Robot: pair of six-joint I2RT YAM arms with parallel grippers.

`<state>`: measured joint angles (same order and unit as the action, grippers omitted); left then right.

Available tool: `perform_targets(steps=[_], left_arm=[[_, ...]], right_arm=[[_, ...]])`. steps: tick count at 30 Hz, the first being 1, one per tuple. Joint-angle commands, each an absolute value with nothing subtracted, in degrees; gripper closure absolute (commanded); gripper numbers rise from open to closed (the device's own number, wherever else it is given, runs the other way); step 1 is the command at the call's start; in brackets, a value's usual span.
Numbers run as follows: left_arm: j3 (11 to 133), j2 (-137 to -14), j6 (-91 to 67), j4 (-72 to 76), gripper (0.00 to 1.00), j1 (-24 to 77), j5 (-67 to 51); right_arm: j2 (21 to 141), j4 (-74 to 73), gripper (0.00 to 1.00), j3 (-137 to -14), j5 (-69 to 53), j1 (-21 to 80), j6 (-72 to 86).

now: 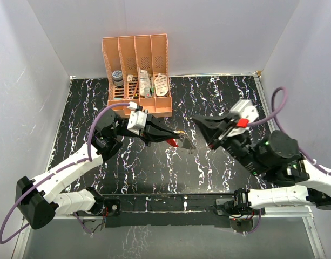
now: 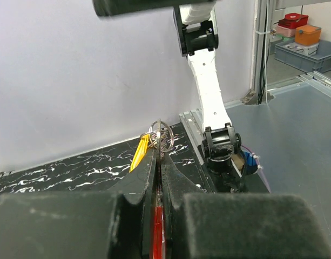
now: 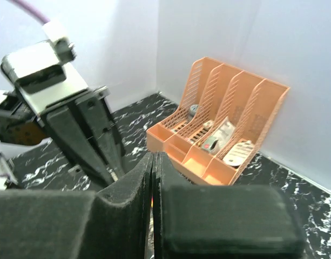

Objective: Remove the keys from the keyring

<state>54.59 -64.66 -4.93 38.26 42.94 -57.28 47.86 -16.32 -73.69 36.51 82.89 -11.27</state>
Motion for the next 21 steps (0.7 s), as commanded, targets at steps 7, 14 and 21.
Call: perform_targets(steps=[7,14,21], left_arm=[[55.2,-63.9,-6.3,43.9,1.00,43.2,-59.7],[56.2,-66.4,-11.2,50.5,1.00,43.3,-61.0],[56.4,-67.9,-13.8,53.3,1.00,43.3,-61.0]], right_arm=[[50.4,-19.5,0.82,-79.0,38.3,82.7,-10.9],[52.0,-24.2,0.65,-79.3,35.2,82.7,-7.2],[51.5,-23.5,0.69,-77.6,33.3,82.7,-5.6]])
